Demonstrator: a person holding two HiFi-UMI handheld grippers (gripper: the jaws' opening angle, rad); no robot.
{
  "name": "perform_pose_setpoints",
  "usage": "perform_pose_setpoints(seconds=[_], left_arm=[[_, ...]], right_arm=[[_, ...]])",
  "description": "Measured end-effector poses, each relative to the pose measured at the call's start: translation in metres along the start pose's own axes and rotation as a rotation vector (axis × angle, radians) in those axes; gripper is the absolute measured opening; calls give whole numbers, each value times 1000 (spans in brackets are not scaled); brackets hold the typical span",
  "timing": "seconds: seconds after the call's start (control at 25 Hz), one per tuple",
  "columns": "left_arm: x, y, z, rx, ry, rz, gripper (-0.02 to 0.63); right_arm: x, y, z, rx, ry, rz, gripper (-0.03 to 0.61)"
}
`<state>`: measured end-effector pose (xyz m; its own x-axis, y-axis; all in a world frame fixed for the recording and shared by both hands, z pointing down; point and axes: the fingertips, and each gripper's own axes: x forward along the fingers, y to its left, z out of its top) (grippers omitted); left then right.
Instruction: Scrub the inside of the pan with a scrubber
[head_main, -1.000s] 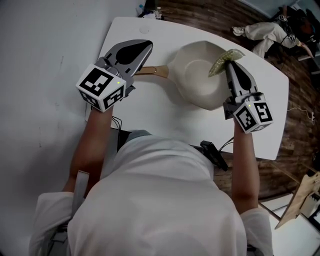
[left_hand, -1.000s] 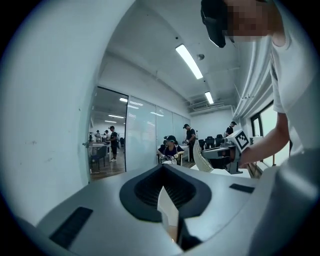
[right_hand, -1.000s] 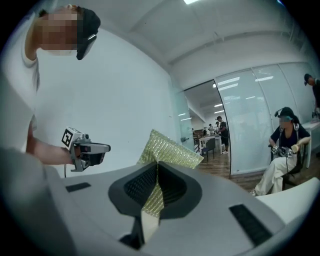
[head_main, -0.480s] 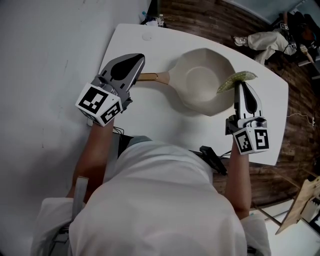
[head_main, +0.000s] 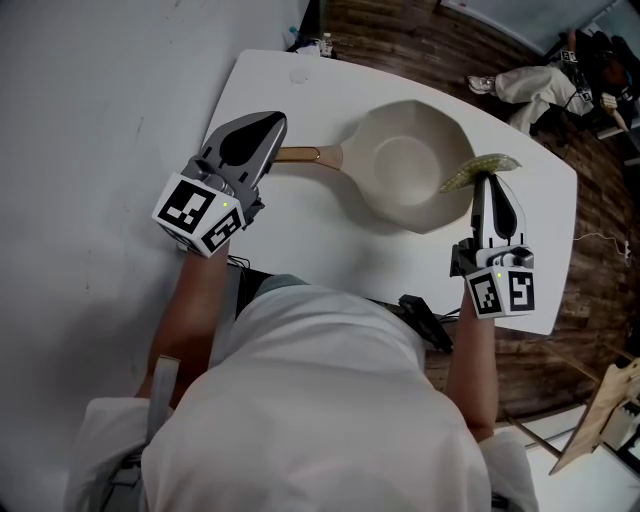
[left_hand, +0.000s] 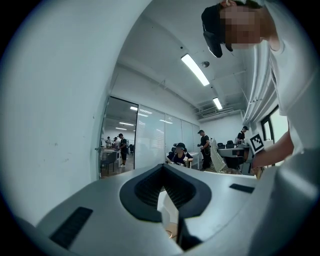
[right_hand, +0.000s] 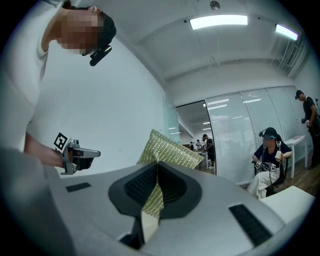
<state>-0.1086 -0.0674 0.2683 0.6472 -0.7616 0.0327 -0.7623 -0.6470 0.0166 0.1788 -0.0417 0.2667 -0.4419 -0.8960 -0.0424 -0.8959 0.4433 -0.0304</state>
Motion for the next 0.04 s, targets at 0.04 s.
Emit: perform_pose_setpoints(seconds=[0.04], left_arm=[[-1,0,0,-1,-2,2,12]], right_arm=[[-1,1,1,-4,-2,0,25]])
